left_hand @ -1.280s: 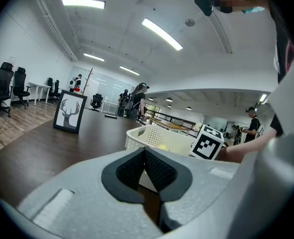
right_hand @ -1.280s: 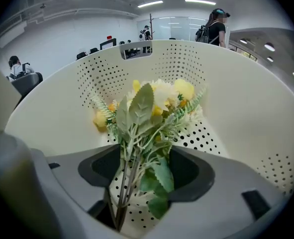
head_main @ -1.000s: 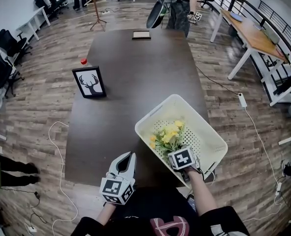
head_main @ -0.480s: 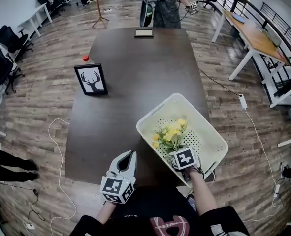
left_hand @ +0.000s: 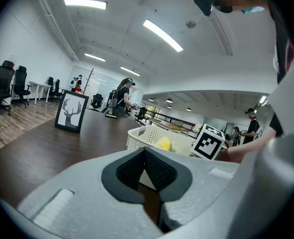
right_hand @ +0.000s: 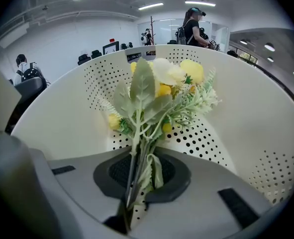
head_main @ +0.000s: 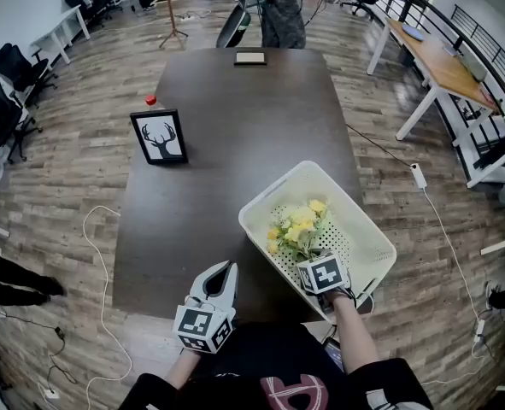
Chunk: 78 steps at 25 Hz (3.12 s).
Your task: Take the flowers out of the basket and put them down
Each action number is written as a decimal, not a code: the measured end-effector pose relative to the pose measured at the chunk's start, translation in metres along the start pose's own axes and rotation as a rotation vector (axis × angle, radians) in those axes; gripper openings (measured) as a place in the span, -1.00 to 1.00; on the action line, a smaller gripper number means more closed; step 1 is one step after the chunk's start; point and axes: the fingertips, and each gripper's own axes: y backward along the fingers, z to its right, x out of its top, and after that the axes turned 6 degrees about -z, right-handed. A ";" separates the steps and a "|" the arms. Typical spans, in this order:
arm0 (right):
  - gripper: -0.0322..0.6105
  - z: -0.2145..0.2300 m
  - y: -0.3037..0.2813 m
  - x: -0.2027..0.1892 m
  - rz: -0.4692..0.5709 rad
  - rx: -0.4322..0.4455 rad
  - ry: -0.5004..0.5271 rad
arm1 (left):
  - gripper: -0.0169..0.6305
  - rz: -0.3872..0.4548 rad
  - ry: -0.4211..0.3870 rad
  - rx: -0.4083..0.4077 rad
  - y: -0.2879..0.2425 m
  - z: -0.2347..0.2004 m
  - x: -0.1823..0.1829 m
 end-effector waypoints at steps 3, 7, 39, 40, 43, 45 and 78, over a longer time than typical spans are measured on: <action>-0.77 0.002 0.004 0.001 0.001 -0.003 -0.012 | -0.92 0.003 0.000 -0.004 0.001 -0.001 0.002; -0.77 0.001 0.008 0.002 0.014 -0.003 -0.024 | -0.93 0.006 0.002 -0.013 0.004 -0.001 0.002; -0.79 -0.010 0.094 0.061 0.212 -0.060 -0.050 | -0.92 -0.029 -0.012 -0.037 0.034 -0.015 -0.004; -0.79 -0.011 0.097 0.063 0.221 -0.062 -0.050 | -0.93 -0.031 -0.012 -0.037 0.035 -0.015 -0.005; -0.79 -0.015 0.107 0.070 0.246 -0.070 -0.044 | -0.93 -0.036 -0.010 -0.040 0.038 -0.018 -0.007; -0.79 -0.019 0.113 0.073 0.257 -0.075 -0.031 | -0.92 -0.037 -0.010 -0.043 0.040 -0.018 -0.008; -0.79 -0.123 0.130 0.111 0.355 0.000 0.028 | -0.93 0.011 0.009 -0.070 0.064 -0.056 0.001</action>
